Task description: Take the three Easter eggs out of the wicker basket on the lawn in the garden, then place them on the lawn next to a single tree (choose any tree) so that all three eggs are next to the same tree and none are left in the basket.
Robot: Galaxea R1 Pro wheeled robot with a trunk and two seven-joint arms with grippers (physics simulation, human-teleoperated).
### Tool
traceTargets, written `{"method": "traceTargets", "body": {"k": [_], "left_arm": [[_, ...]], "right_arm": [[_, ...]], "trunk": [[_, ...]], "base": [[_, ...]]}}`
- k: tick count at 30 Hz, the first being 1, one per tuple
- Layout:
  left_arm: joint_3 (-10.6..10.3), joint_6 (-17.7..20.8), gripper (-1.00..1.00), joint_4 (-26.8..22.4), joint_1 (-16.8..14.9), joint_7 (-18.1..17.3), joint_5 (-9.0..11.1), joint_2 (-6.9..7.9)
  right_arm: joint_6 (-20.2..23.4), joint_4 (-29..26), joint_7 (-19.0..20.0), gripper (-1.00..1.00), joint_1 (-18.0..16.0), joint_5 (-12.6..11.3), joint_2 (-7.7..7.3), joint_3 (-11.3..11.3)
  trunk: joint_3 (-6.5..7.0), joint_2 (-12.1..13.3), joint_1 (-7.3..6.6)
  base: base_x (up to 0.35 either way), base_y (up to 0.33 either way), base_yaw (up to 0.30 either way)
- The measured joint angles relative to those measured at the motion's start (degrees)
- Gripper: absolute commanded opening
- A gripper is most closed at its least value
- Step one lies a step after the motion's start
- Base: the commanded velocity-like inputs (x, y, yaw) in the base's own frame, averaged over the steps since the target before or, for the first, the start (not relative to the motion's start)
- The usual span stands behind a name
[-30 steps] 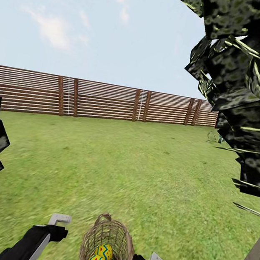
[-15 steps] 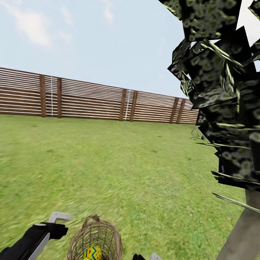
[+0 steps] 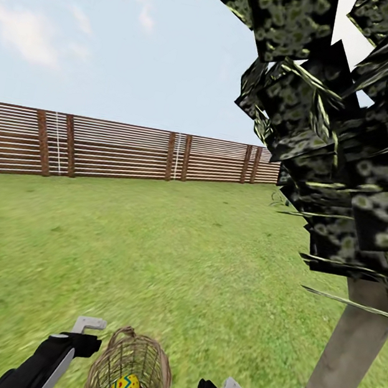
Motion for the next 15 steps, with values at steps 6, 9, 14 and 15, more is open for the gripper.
{"method": "traceTargets", "body": {"k": [6, 9, 14, 15], "left_arm": [[-0.04, -0.02, 1.00, 0.26, 0.00, -0.08, 0.09, -0.01], [-0.05, -0.02, 1.00, 0.34, 0.00, -0.12, 0.11, -0.02], [-0.05, -0.02, 1.00, 0.41, -0.01, -0.19, 0.18, 0.00], [-0.05, -0.03, 1.00, 0.41, -0.01, -0.22, 0.21, -0.02]], "right_arm": [[0.00, 0.00, -0.01, 1.00, 0.01, 0.00, 0.00, -0.01], [0.00, 0.00, 0.00, 1.00, 0.00, 0.00, 0.00, -0.01], [0.01, -0.01, -0.03, 1.00, 0.01, -0.01, 0.00, 0.00], [0.01, -0.02, -0.02, 1.00, 0.01, -0.01, 0.00, 0.00]], "trunk": [[0.01, 0.01, 0.01], [0.02, 0.01, 0.02], [0.16, 0.00, 0.02], [0.21, 0.00, 0.02]], "base": [[0.035, 0.000, -0.005], [0.009, 0.000, -0.011], [0.003, 0.000, -0.119], [0.001, 0.000, -0.178]]}}
